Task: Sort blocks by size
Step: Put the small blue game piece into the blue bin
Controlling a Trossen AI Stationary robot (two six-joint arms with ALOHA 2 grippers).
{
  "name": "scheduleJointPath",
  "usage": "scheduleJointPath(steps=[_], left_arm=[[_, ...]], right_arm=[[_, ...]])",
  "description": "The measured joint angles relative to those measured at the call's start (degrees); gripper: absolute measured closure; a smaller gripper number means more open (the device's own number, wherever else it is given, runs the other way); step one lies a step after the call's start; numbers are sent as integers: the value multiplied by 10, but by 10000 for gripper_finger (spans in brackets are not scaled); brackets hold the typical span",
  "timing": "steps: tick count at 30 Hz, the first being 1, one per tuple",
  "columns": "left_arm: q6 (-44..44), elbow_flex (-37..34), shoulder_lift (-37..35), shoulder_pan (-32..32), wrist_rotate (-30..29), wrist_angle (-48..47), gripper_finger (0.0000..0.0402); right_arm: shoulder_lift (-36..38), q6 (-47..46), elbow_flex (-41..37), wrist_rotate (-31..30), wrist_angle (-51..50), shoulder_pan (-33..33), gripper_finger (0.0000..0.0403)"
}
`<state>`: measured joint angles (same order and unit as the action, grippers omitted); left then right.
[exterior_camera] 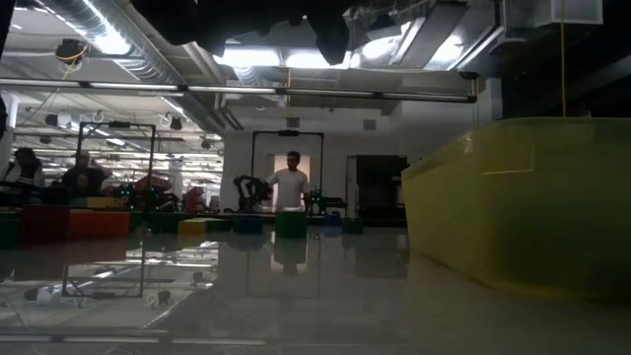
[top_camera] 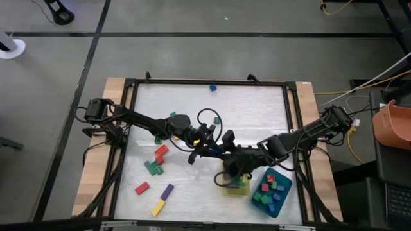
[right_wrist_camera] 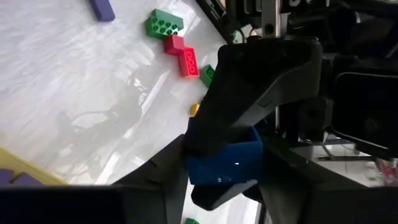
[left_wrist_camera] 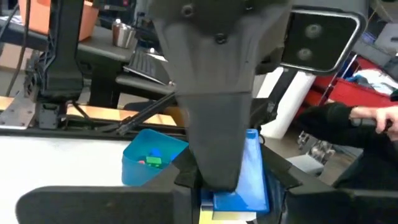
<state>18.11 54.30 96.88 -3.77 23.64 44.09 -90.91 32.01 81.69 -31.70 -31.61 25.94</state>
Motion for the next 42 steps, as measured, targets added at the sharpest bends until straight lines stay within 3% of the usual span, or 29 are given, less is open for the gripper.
scheduleJointPath(steps=[6,15,20,27,33,37,42], left_arm=[[-4,0,0,-3,2,-4,308],[-17,0,0,-3,-20,-18,241],[-11,0,0,-3,-20,-78,207],[-87,0,0,1,-20,-195,199],[-121,0,0,12,-46,-235,201],[-123,0,0,23,-75,-238,201],[-121,0,0,32,-78,-238,201]], right_arm=[[0,2,0,23,2,-8,246],[0,-6,0,27,-2,5,254],[0,-46,0,25,-34,13,253],[8,-227,0,40,-192,47,253],[15,-474,0,179,-313,108,253],[13,-620,0,294,-337,148,253],[5,-715,0,313,-345,205,253]])
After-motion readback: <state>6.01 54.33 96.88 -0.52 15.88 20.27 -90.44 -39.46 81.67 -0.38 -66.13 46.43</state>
